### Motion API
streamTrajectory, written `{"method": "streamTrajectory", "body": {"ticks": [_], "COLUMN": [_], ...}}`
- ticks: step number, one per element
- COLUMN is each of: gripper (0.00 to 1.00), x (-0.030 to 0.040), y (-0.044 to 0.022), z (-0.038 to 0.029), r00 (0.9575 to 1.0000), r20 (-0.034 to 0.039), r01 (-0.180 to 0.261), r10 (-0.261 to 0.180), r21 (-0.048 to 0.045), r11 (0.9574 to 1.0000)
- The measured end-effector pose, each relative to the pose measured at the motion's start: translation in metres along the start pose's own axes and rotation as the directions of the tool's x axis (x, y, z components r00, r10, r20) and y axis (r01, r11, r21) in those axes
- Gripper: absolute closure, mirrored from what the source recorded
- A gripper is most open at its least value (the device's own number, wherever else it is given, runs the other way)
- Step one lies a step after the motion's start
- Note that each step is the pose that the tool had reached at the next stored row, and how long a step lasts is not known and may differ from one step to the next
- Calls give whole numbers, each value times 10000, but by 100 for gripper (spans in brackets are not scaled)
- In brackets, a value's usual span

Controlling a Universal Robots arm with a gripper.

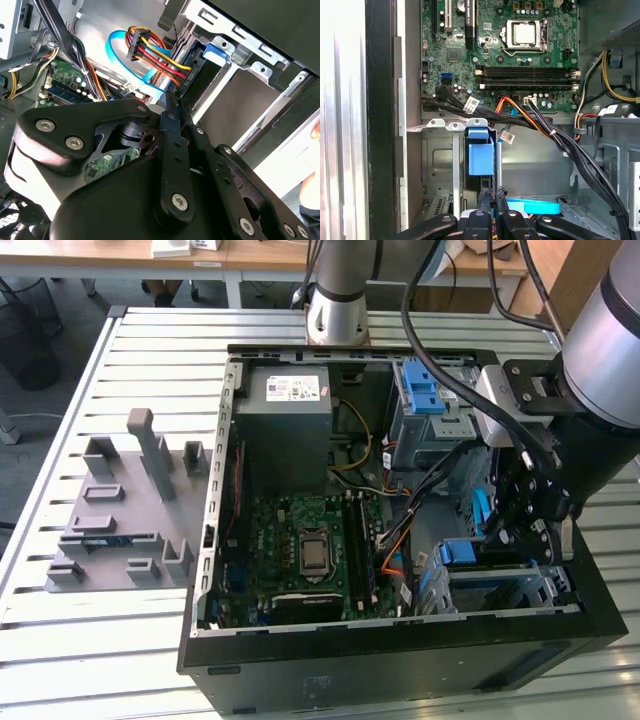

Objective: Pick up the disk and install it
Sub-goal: 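Insert the second disk wire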

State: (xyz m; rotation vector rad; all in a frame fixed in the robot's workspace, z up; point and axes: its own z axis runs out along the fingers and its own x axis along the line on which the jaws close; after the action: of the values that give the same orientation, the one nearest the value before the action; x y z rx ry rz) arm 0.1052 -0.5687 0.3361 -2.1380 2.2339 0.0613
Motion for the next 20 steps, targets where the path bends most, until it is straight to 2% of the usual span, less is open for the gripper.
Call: {"method": "streamTrajectory", "body": {"ticks": [6,20], "gripper": [84,84], "x": [0,18], "y": [-4,-12], "z": [10,45], "r00": [10000,10000], "r20": [23,26], "r01": [-74,-76], "r10": [74,76], "r21": [4,4], "r11": [10000,10000]}}
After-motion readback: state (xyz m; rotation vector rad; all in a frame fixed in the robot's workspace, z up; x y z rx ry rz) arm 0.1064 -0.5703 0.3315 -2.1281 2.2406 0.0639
